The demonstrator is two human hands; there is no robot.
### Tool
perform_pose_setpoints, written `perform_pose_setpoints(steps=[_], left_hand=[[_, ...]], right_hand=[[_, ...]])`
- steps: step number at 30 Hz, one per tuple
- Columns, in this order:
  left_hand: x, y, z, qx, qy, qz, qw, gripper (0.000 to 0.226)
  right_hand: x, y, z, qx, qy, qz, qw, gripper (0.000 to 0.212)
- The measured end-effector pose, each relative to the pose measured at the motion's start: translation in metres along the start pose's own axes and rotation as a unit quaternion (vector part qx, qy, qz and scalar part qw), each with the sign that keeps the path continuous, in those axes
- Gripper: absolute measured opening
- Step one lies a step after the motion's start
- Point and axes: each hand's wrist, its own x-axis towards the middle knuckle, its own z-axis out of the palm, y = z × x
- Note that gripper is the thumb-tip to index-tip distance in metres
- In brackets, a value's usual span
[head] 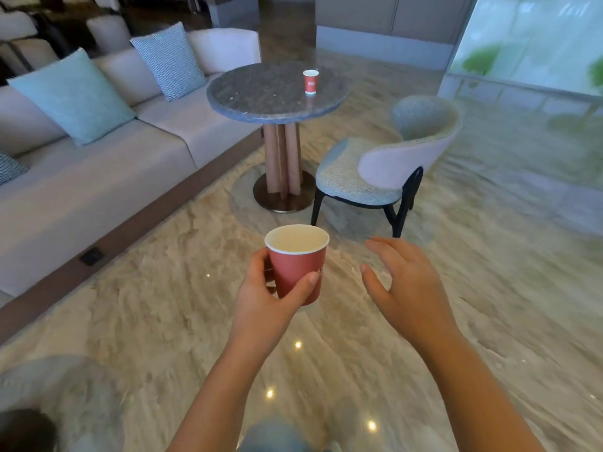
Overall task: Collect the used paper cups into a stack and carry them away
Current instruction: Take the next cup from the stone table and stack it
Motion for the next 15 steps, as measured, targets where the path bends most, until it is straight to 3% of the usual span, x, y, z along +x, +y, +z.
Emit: perform_pose_setpoints(steps=[5,12,15], left_hand=[[0.086,-0.013,0.014,0.004,0.022,-0.018,1.000,0.047],[0.246,-0.031,0.018,0.000,0.032,-0.038,0.999,0.082],[0.322,-0.030,0.011,-0.019,0.029,-0.046,0.998,0.079]], right_hand=[[0.081,0.023,0.037,0.011,-0.020,-0.013,1.000,0.030],[0.221,0.038,0.108,0.004,-0.030,-0.006,1.000,0.031],[0.296,0.030,0.133,0.004,-0.041,-0.010,0.999,0.031]])
